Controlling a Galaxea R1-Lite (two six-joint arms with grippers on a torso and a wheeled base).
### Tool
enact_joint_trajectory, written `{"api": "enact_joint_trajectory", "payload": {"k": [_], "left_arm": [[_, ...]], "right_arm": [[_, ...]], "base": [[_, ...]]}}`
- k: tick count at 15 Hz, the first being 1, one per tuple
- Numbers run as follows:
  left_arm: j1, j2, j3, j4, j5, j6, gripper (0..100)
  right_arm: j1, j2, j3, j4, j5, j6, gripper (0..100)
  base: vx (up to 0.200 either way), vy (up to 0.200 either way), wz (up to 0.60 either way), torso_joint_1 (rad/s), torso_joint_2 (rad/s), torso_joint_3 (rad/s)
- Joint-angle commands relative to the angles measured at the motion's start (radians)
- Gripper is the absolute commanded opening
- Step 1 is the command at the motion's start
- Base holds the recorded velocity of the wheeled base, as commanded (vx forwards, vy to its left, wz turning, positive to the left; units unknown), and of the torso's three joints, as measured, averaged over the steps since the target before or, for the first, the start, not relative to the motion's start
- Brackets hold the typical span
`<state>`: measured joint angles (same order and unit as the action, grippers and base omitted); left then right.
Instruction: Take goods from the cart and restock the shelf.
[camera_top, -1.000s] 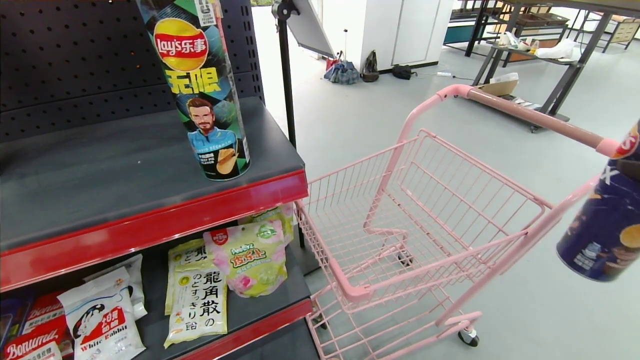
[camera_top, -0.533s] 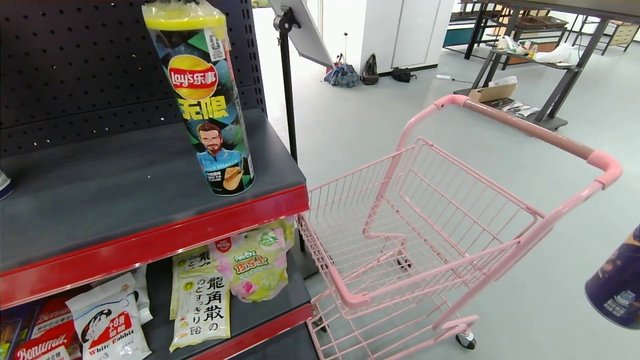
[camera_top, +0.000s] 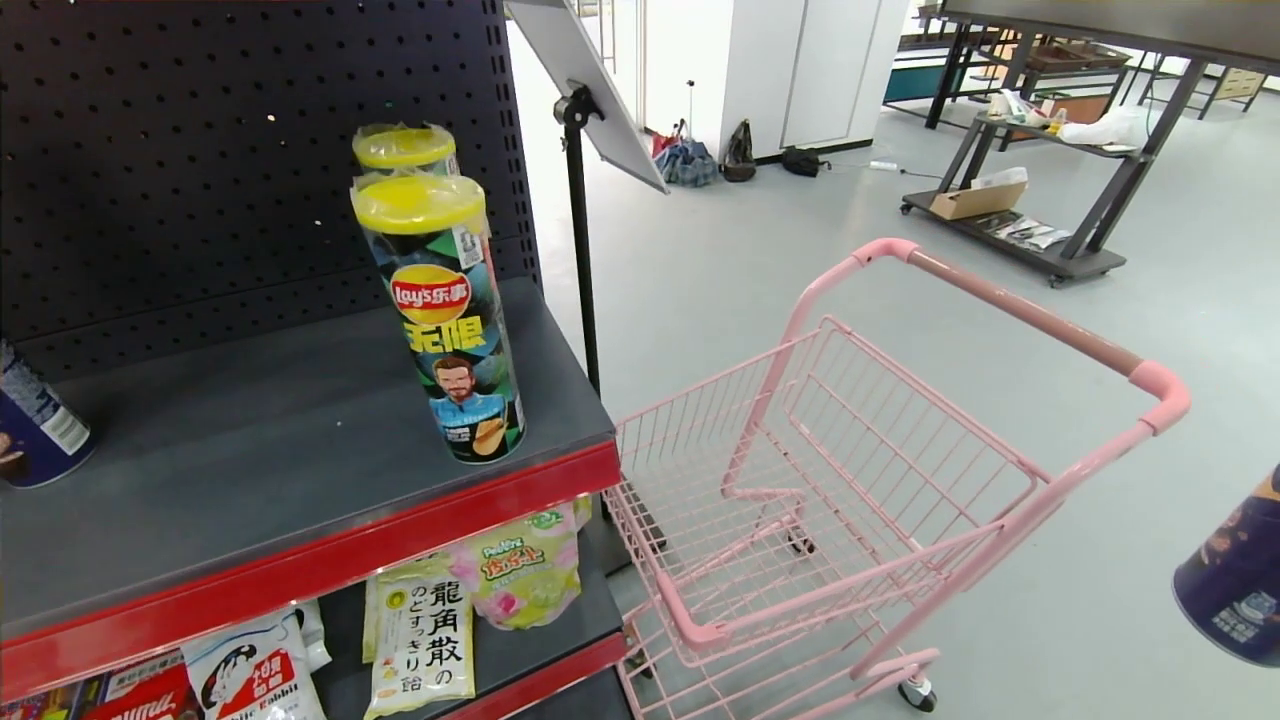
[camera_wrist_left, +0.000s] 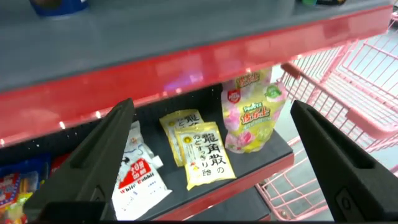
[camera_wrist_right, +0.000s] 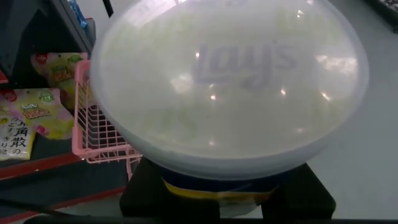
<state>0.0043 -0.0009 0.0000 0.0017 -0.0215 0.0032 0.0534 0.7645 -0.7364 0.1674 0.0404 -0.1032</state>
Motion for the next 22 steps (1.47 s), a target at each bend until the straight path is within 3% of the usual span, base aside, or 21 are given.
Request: {"api": "enact_joint_trajectory", "payload": {"k": [1,9,19,22], "left_arm": [[0.000,0.001,0.000,0.000,0.000,0.000,100],[0.000,0.001,0.000,0.000,0.000,0.000,100],[0.000,0.001,0.000,0.000,0.000,0.001,100],[0.000,0.001,0.000,0.000,0.000,0.001,100]], "right_arm": [[0.000,0.006,0.000,-0.002,0.003,-0.006,0],[-0.001,0.015,0.002,0.000,0.009,-0.015,0],[0.000,0.004,0.060,-0.006,0.010,-0.021,0],[-0.003,-0.063,0.134,-0.039,0.016,-0.044,0]], "base": [[0.000,0.000,0.00,0.256,-0.62,-0.393],[0.000,0.000,0.00,0.150,-0.39,-0.228],[0.000,0.000,0.60,0.008,0.00,0.000],[0.000,0.000,0.00,0.000,0.00,0.000]]}}
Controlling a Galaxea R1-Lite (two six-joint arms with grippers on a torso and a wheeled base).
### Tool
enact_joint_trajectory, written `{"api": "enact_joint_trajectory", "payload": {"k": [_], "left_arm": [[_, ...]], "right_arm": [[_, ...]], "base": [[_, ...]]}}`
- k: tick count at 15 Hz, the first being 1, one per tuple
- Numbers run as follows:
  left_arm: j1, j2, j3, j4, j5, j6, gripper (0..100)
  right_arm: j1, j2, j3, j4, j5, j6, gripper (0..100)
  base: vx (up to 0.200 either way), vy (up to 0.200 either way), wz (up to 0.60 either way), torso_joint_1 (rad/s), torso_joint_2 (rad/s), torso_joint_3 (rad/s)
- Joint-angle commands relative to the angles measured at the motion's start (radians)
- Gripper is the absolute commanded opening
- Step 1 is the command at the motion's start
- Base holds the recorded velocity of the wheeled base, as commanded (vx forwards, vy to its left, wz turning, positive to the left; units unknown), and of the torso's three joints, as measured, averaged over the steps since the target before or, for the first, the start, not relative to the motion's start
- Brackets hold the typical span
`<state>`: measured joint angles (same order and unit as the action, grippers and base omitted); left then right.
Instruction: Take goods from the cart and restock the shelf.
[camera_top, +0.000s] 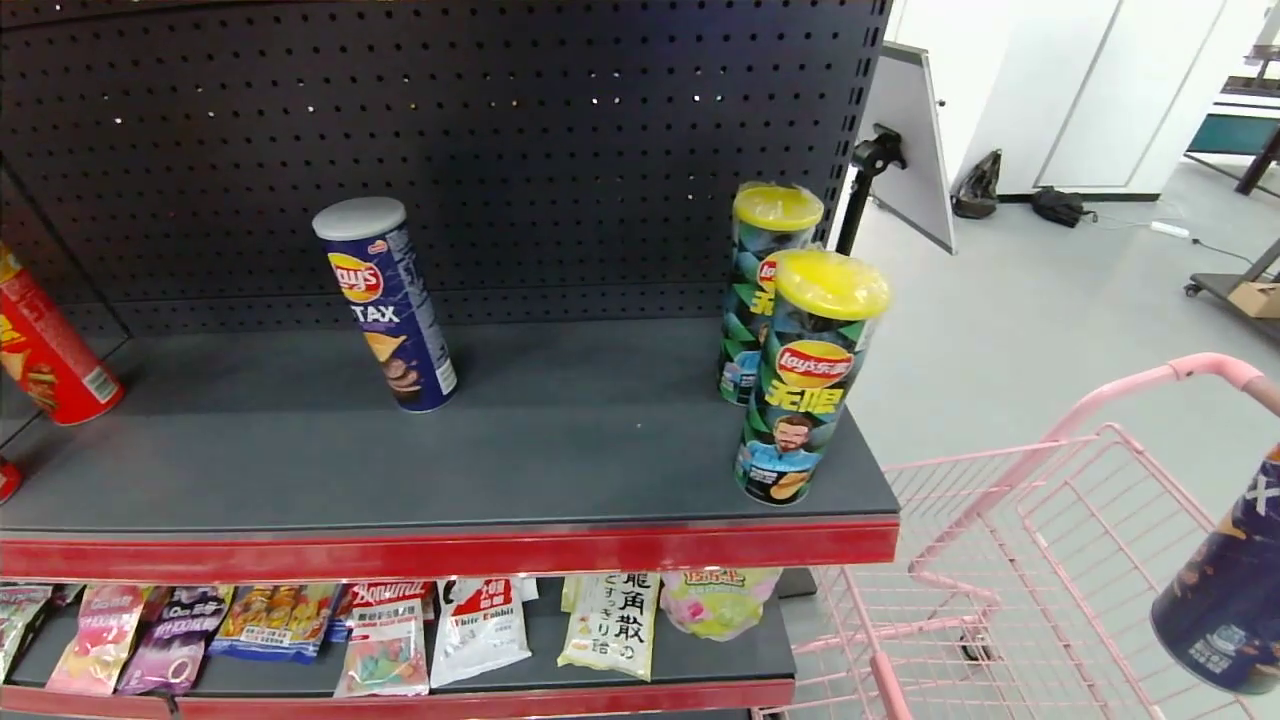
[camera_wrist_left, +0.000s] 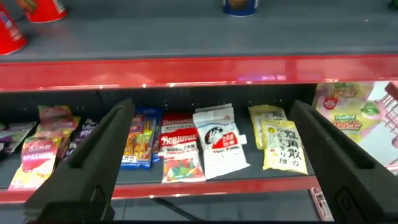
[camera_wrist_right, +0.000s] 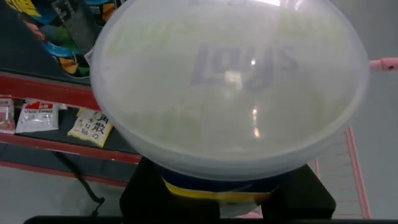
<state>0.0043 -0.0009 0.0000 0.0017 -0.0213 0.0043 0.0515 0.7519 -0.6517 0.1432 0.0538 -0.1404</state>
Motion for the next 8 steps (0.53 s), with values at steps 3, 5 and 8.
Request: {"api": "enact_joint_trajectory", "payload": {"k": [3,5,8], "left_arm": [[0.000,0.001,0.000,0.000,-0.002,0.003,100],[0.000,0.001,0.000,0.000,-0.002,0.003,100],[0.000,0.001,0.000,0.000,-0.002,0.003,100]], "right_arm": [[0.002,-0.128,0.098,-0.039,0.027,-0.004,0],[-0.005,-0.154,0.101,-0.040,0.040,0.013,0],[-0.005,-0.197,0.101,-0.037,0.035,0.009,0]], "base": [[0.000,0.200,0.00,-0.001,0.00,0.002],[0.000,0.200,0.00,-0.002,0.00,0.002],[0.000,0.200,0.00,0.004,0.00,0.002]]}}
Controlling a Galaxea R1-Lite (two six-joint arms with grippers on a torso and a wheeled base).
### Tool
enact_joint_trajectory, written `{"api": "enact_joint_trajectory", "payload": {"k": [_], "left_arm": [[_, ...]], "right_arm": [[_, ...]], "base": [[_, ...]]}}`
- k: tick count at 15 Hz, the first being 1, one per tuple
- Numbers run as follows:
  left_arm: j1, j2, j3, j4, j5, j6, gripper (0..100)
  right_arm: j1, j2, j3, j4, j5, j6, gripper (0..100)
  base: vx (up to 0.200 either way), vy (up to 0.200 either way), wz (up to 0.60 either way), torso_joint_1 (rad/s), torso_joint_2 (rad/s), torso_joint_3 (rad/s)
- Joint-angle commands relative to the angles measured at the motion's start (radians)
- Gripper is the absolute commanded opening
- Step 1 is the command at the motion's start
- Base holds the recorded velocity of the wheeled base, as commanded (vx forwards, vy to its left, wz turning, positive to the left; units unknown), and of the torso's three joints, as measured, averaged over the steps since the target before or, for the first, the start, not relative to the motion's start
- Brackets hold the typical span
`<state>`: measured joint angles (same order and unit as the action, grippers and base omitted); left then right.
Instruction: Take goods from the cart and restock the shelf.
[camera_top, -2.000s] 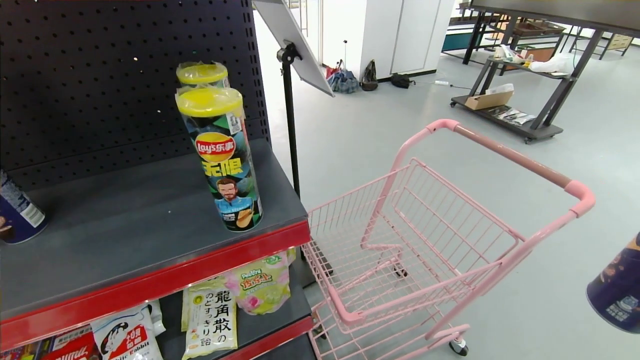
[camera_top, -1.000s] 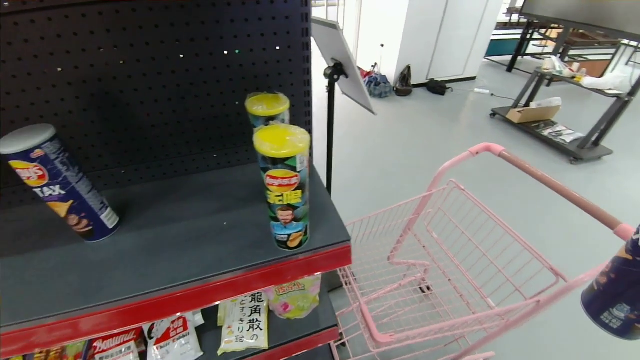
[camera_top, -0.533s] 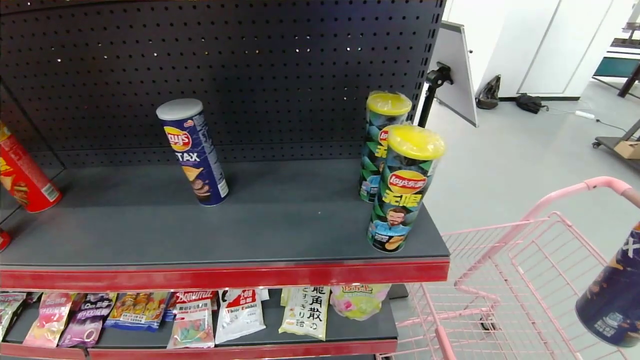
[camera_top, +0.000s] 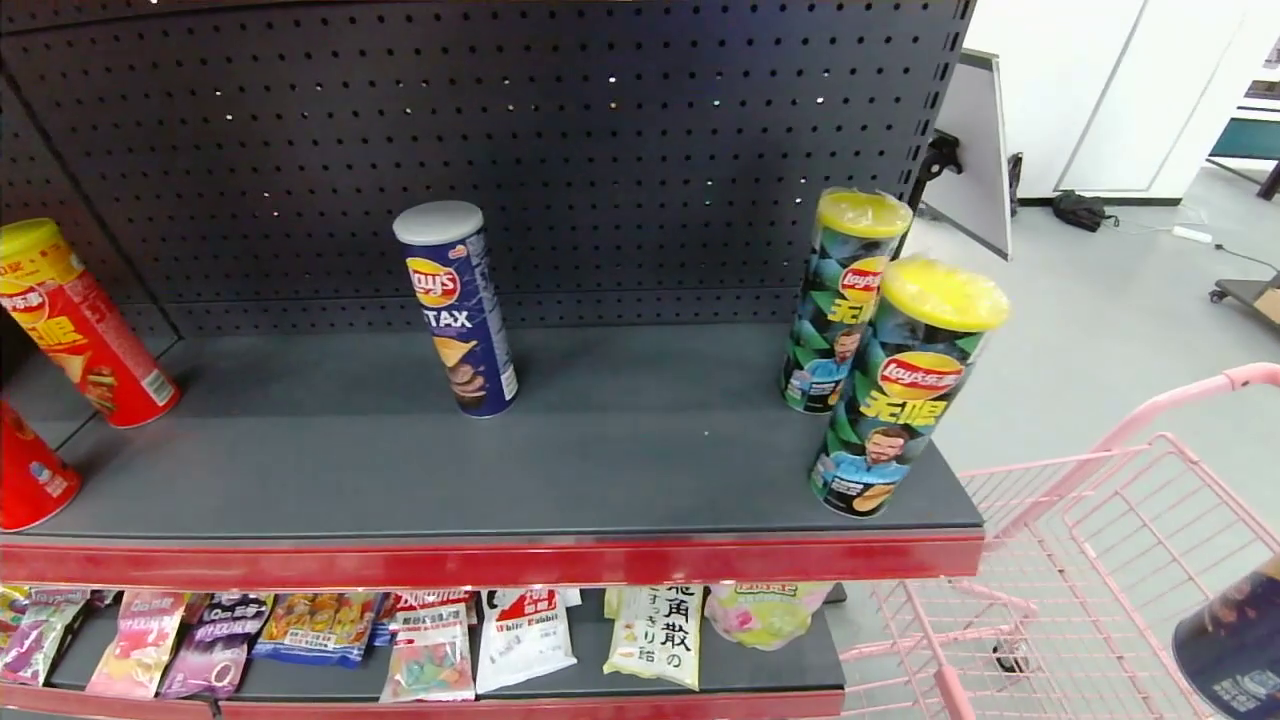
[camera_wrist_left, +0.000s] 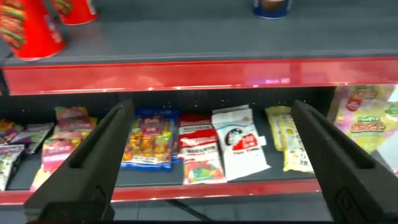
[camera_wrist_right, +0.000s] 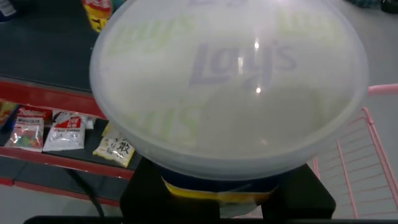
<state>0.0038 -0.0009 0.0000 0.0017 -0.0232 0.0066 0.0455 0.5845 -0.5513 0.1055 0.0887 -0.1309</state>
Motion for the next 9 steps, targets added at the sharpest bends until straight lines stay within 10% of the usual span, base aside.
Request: {"api": "enact_joint_trajectory", "payload": {"k": [1,9], "left_arm": [[0.001,0.001,0.000,0.000,0.000,0.000,100],[0.001,0.001,0.000,0.000,0.000,0.001,100]], "right_arm": [[0.002,-0.037,0.002,0.003,0.000,0.000,0],[0.036,-0.054,-0.001,0.008,0.098,0.010,0]], "base": [[0.000,0.200,0.00,-0.002,0.01,0.002],[0.000,0.200,0.00,0.004,0.00,0.004]]}}
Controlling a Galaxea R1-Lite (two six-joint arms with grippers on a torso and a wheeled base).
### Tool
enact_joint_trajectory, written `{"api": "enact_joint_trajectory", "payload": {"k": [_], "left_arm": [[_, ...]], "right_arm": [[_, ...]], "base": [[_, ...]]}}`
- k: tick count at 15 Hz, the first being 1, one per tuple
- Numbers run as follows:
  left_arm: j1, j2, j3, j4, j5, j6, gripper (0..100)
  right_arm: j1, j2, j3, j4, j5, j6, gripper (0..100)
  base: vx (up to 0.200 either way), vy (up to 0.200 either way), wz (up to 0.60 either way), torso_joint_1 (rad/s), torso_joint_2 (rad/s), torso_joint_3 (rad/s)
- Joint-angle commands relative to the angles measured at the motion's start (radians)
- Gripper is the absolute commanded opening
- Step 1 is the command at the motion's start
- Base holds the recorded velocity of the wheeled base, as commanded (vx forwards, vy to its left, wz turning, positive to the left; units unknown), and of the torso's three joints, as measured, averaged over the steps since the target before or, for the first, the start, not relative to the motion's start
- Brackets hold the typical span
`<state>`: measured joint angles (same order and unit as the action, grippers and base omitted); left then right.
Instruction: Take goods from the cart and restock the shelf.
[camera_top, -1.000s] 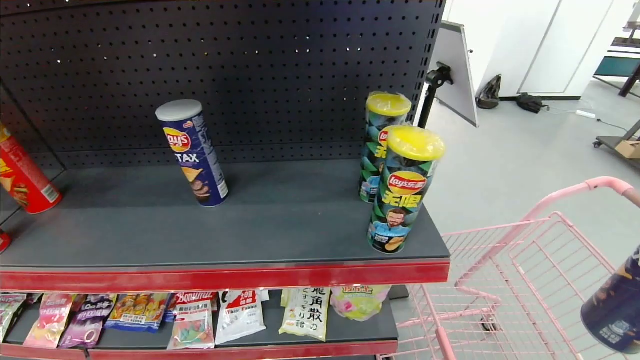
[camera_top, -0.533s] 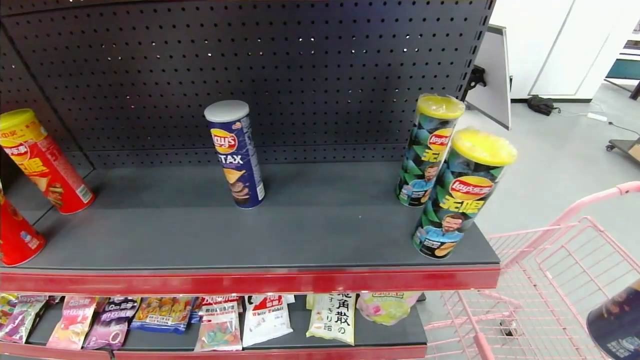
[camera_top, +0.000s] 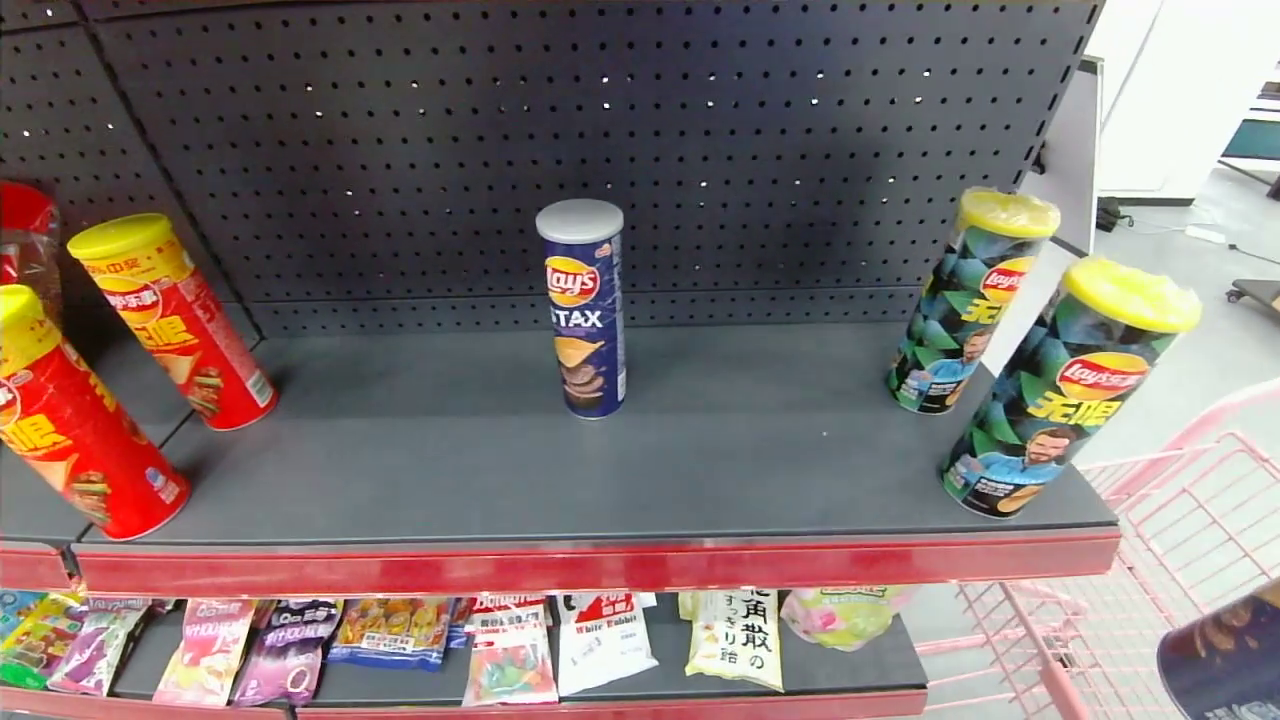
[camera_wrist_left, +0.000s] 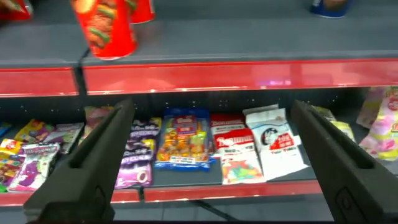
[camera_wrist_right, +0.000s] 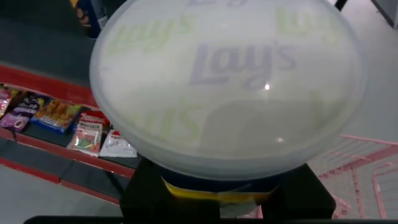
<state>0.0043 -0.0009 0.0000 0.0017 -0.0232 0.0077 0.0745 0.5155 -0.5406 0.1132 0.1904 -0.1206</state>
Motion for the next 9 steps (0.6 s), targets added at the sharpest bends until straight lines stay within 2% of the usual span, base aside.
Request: {"api": "enact_joint_trajectory", "payload": {"k": [1,4,9], "left_arm": [[0.000,0.001,0.000,0.000,0.000,0.000,100],[0.000,0.001,0.000,0.000,0.000,-0.002,100],[0.000,0.001,0.000,0.000,0.000,0.000,100]], "right_arm": [[0.018,0.037,-0.025,0.000,0.017,-0.001,0],[0.024,0.054,-0.012,0.000,0.027,-0.001,0],[0.025,0.070,-0.012,-0.001,0.075,-0.001,0]], "base": [[0.000,0.200,0.00,-0.002,0.00,0.007],[0.000,0.200,0.00,-0.001,0.00,-0.001],[0.000,0.000,0.00,0.000,0.00,0.000]]}}
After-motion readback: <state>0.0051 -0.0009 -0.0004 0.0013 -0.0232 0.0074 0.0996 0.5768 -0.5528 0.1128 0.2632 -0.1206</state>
